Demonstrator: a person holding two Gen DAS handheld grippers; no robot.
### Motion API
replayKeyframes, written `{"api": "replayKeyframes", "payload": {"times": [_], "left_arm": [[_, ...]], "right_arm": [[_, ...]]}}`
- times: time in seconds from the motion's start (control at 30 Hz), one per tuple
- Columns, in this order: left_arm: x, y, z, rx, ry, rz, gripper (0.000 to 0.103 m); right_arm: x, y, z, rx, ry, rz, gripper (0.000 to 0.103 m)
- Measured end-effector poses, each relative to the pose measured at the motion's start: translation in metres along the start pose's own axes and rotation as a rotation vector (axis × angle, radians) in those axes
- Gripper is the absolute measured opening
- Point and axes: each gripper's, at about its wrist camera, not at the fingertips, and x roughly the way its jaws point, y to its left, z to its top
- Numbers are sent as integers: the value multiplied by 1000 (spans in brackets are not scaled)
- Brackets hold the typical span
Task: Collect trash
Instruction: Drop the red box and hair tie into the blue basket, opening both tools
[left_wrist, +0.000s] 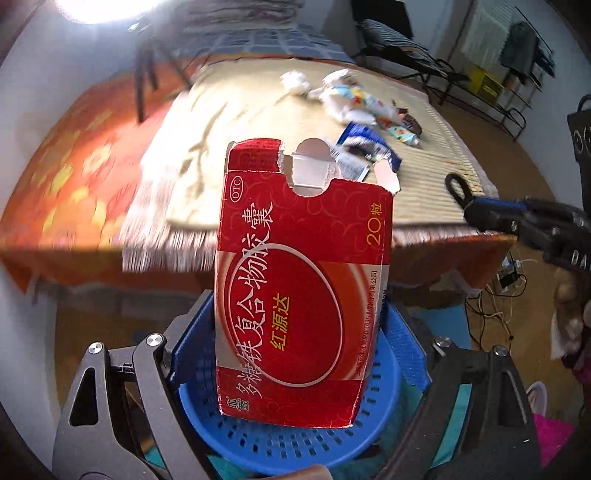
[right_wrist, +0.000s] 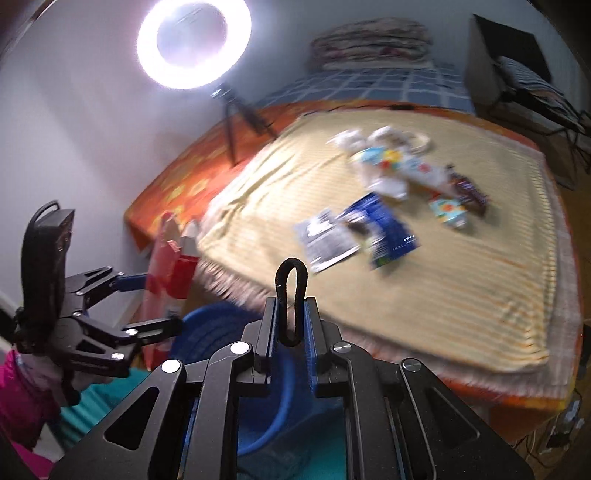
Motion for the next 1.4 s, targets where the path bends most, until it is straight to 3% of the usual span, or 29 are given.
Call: {"api": "replayKeyframes", "payload": {"times": [0.27, 0.77, 0.97, 1.27, 1.4], "left_arm": [[-7, 22, -37, -84, 14, -25, 90], [5, 41, -57, -163, 74, -43, 90], [6, 42, -57, -161, 75, -34, 90], [5, 41, -56, -158, 71, -32, 90], [5, 41, -55, -160, 72, -32, 90]], "right_arm": [[30, 40, -32, -37, 97, 69, 11], [67, 63, -56, -43, 184, 127, 11], [77, 61, -56, -17, 202, 132, 36], [80, 60, -55, -16, 212, 116, 38], [79, 59, -54, -17, 207, 108, 52]]}}
